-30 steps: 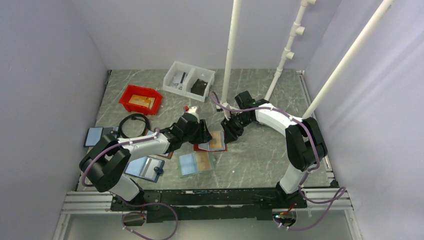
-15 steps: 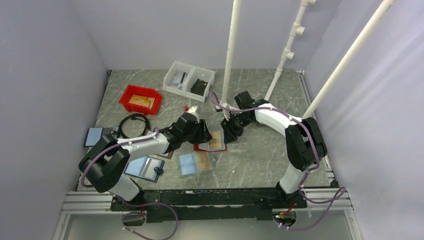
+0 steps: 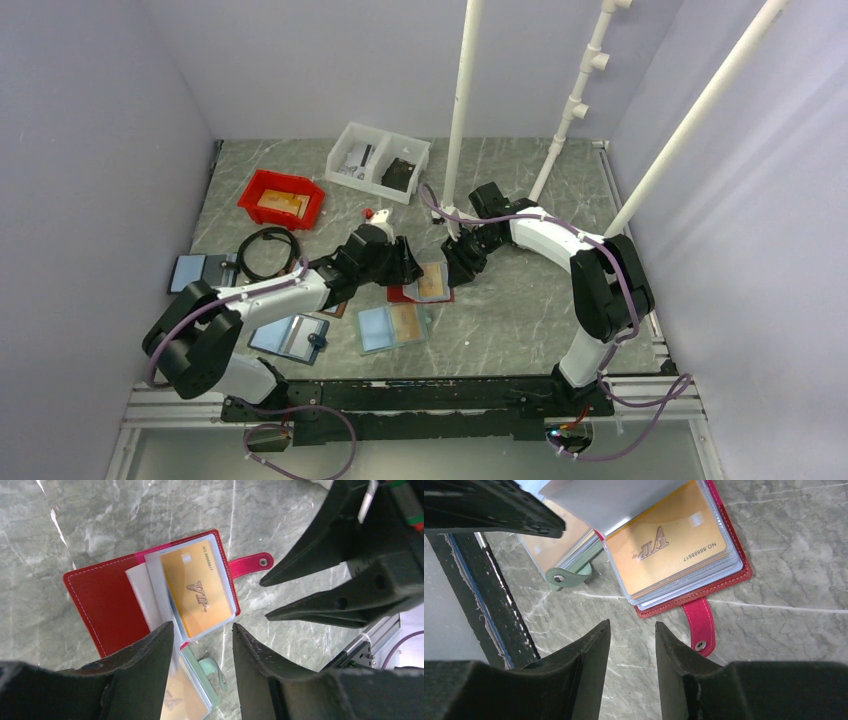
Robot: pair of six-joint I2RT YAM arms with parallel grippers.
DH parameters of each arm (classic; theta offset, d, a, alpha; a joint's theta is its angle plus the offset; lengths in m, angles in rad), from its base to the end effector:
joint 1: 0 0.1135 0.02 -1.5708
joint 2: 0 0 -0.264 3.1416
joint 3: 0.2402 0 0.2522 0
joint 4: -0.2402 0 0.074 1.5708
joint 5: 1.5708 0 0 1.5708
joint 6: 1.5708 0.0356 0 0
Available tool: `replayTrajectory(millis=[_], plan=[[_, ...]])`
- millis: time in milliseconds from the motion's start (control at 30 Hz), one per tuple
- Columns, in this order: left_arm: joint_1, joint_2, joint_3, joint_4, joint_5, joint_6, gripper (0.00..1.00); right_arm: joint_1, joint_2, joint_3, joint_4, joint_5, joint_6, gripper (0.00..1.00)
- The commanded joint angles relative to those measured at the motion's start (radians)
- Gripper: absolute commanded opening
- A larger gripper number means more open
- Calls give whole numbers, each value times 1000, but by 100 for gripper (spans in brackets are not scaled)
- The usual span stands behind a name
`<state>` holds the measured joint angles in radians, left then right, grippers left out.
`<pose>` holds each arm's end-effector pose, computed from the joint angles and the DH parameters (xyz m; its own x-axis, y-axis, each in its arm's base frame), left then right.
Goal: Take the credit cards out of the card holder
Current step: Remove the credit card from the card holder.
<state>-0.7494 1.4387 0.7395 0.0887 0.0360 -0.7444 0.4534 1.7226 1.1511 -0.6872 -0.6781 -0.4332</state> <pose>0.2196 -0.2061 0.2006 -0.7845 -0.1949 -0.5887 0.2322 0.7879 -0.5703 0.2866 0.1645 0.1956 -0.5606 -0.6368 -0.5293 -0.8259 0.3839 0.4130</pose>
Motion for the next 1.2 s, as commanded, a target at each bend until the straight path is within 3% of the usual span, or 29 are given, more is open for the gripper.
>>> replayTrajectory(millis=[0, 267, 533, 833, 1167], plan=[[4, -76, 14, -19, 14, 34, 53, 5, 0, 39, 23, 2, 7, 41], [5, -199, 33, -113, -13, 75, 63, 6, -2, 39, 23, 1, 7, 41], [14, -335, 11, -133, 14, 83, 94, 7, -2, 41, 21, 2, 5, 41], [23, -402, -26, -11, 185, 73, 94, 7, 0, 42, 20, 3, 4, 41], [21, -311, -24, 88, 294, 44, 88, 7, 1, 42, 20, 3, 5, 41]])
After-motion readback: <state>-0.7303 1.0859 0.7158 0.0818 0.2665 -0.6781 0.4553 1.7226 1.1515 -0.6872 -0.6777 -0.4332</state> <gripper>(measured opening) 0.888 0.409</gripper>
